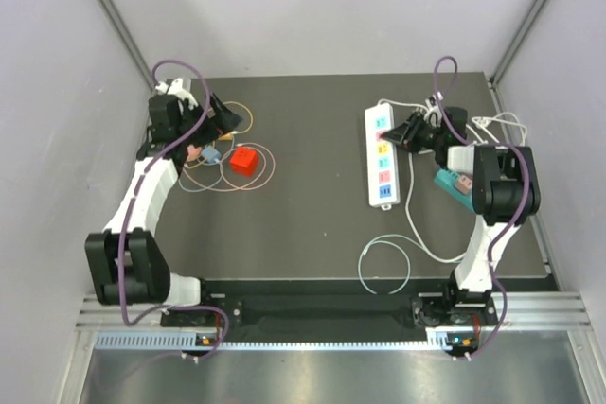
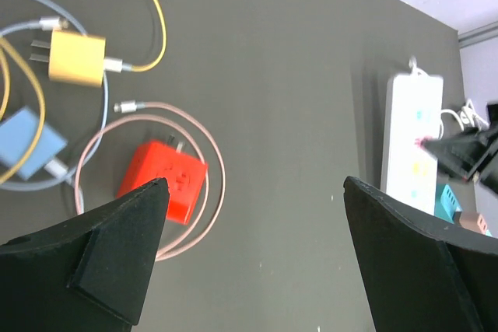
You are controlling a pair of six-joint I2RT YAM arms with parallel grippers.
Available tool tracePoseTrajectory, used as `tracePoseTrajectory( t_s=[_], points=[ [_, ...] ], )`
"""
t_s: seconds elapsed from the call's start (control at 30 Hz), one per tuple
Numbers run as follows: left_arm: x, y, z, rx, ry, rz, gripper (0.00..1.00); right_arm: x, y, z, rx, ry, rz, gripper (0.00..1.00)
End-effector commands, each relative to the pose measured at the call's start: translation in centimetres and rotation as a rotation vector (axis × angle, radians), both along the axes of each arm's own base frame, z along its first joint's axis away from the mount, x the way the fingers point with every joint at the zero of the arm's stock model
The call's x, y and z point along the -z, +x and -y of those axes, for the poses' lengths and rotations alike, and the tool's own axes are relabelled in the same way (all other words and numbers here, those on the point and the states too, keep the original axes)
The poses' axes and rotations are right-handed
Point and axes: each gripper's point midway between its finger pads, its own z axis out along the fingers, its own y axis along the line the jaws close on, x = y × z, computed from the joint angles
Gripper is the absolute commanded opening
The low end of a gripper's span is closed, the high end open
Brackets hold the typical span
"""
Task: Pull the plug off the socket
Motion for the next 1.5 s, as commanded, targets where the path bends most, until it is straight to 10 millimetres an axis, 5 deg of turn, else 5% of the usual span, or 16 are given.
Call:
tracePoseTrajectory(
  t_s=[0.0,0.17,0.4,0.53,0.73,1.03,1.3,1.33,1.47],
  points=[
    [-2.7,-1.9,-0.7,-0.028,0.025,0.121,0.99,-3.1,3.8,-0.6,0.009,-0.02,0.112,0.02],
    [-2.4,-5.5,-1.3,-0.063,0.045,0.113,0.99,-2.4,6.1,-2.6,-0.006,-0.05,0.106,0.08],
    [-1.6,-9.1,-0.9,-0.035,0.057,0.094,0.99,-2.2,9.0,-2.6,0.005,-0.114,0.132,0.14],
    [-1.1,-10.5,-0.9,-0.023,0.086,0.097,0.99,-1.8,9.3,-1.8,-0.004,-0.209,0.145,0.4],
    [0.5,-11.8,-0.5,0.008,0.084,0.056,0.99,-2.0,9.0,-0.9,-0.019,-0.305,0.185,0.64],
    [-0.2,-12.2,0.0,0.049,0.087,0.075,0.99,-5.5,4.9,0.7,-0.192,-0.551,0.284,0.91],
    [0.6,-12.5,1.3,0.132,0.063,0.072,0.99,-8.4,-1.2,2.0,-0.366,-0.714,0.347,0.97],
    [1.1,-12.6,1.5,0.141,0.049,0.062,0.99,-8.7,-3.7,3.4,-0.436,-0.811,0.357,0.98],
    [1.1,-12.7,1.6,0.146,0.042,0.066,0.99,-11.0,-6.1,6.2,-0.454,-0.965,0.385,0.98]
  ],
)
